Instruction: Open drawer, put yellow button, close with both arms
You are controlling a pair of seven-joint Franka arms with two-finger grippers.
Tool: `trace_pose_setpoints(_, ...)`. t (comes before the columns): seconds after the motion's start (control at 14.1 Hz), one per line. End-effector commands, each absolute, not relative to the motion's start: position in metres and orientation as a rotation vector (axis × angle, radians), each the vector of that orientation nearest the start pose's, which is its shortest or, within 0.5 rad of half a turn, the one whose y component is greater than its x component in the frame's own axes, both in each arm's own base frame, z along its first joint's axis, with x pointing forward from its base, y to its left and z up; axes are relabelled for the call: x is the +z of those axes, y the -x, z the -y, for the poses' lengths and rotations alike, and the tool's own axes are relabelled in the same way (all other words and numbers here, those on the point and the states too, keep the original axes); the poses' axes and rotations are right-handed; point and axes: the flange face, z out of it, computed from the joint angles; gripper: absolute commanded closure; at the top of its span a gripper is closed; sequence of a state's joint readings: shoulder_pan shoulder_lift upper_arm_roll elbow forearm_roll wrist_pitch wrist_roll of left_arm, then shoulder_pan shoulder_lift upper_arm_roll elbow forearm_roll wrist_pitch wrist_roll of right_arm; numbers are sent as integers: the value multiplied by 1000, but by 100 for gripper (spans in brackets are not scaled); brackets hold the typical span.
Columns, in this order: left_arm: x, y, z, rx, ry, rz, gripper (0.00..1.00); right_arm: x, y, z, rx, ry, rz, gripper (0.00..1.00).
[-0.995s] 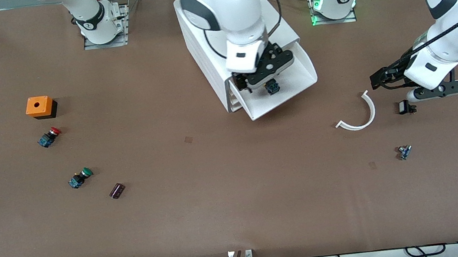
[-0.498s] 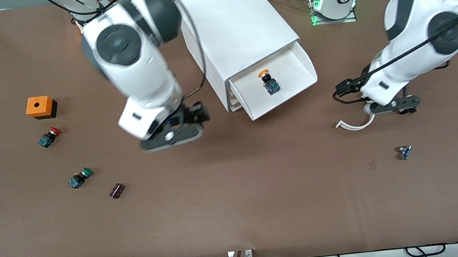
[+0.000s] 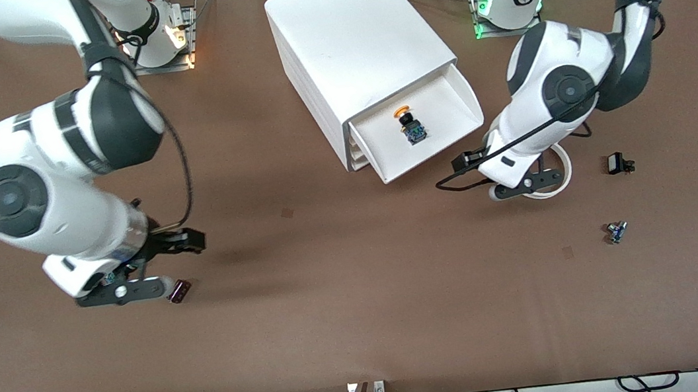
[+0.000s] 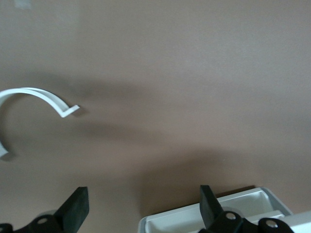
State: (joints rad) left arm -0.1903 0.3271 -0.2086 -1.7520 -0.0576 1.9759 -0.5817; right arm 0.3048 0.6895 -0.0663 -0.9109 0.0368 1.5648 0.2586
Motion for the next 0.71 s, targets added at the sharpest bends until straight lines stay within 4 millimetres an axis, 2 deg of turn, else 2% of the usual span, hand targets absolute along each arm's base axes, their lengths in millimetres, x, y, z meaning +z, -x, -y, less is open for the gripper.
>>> trace_pose_setpoints(0.0, 377, -581, 255, 225, 3174, 409, 0, 505, -709, -144, 77, 3141, -72, 0)
trace_pose_setpoints(0.07, 373, -577, 262, 231, 3167, 429, 0, 511, -709, -120, 100, 3137, -118, 0)
trace_pose_setpoints(0.14, 365, -567, 278, 212, 3164, 477, 0, 528, -706, -93, 76, 3143, -162, 0)
trace_pose_setpoints(0.21, 363, -560, 292, 206, 3160, 508, 0, 536, -701, -77, 71, 3140, -195, 0)
trace_pose_setpoints(0.36, 352, -549, 298, 235, 3138, 524, 0, 552, -687, -49, 60, 3128, -259, 0)
trace_pose_setpoints(0.5, 350, -540, 300, 214, 3138, 553, 0, 570, -671, -5, 26, 3109, -347, 0)
trace_pose_setpoints(0.57, 351, -534, 307, 219, 3141, 549, 0, 574, -665, 16, 11, 3108, -322, 0)
trace_pose_setpoints(0.64, 351, -527, 313, 232, 3140, 547, 0, 583, -656, 35, -12, 3112, -226, 0)
